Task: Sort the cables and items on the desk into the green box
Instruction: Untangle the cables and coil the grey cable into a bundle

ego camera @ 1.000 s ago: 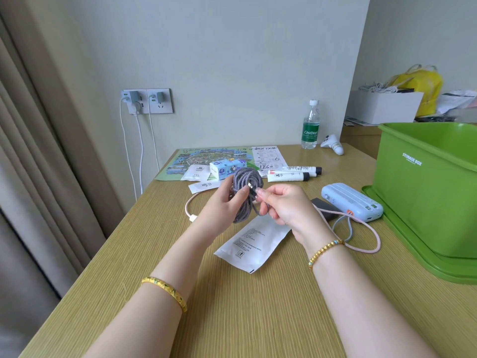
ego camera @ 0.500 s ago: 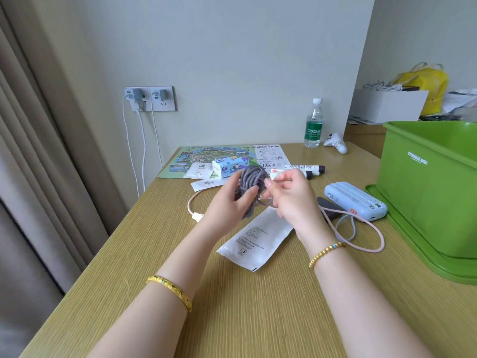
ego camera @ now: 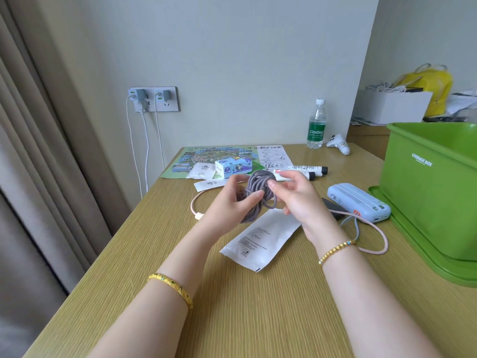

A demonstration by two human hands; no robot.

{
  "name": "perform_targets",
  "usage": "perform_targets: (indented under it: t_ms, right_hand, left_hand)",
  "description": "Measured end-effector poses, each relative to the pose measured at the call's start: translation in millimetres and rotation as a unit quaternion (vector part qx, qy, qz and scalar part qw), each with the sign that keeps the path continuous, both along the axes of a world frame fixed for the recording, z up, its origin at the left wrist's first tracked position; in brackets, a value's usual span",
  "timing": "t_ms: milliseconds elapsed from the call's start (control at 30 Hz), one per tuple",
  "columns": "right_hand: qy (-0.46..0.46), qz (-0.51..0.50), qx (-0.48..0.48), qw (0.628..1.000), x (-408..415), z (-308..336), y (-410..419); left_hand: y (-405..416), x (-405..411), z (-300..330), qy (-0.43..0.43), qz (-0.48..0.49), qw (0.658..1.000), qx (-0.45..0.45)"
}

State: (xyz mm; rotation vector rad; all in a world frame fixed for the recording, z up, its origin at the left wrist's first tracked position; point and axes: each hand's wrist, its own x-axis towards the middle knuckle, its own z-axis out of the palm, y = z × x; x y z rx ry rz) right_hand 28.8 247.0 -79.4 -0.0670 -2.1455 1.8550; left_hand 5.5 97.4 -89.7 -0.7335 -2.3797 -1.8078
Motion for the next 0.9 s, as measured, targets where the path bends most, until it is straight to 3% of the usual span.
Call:
perform_targets:
  t_ms: [133, 267, 400, 500, 633, 700, 900]
  right_hand:
    - [-0.017, 0.129, -0.097, 0.987, 1.1, -0.3, 5.2]
    - [-0.037, 0.054, -0.083, 0.994, -1.7, -2.8, 0.7]
    - [-0.028, 0.006, -0.115, 0.993, -1.0, -1.3, 1.9]
    - [-0.017, 0.044, -0.130, 0.990, 2.6, 1.8, 0.4]
    - [-0.002, 0.024, -0.125, 0.992, 3.5, 3.7, 2.7]
    - [0.014, 0.026, -0.086, 0.996, 3.7, 3.3, 5.6]
    - [0.094, 0.045, 0.020, 0.994, 5.1, 3.6, -4.9]
  left_hand:
    - [-1.9, 0.7, 2.3, -0.055, 0.030, 0.997, 0.053]
    - [-1.7, -1.5, 0.3, -0.049, 0.020, 0.998, 0.030]
    - [7.0, -0.9, -7.5, 0.045, 0.024, 0.993, -0.107]
    - [9.1, -0.2, -7.9, 0.102, 0.074, 0.987, -0.103]
    - [6.5, -1.8, -3.6, -0.028, 0.050, 0.998, 0.021]
    - [4.7, -2.3, -0.4, -0.106, 0.034, 0.989, 0.101]
    - [0.6, 3.1, 6.5, -0.230, -0.115, 0.942, 0.216]
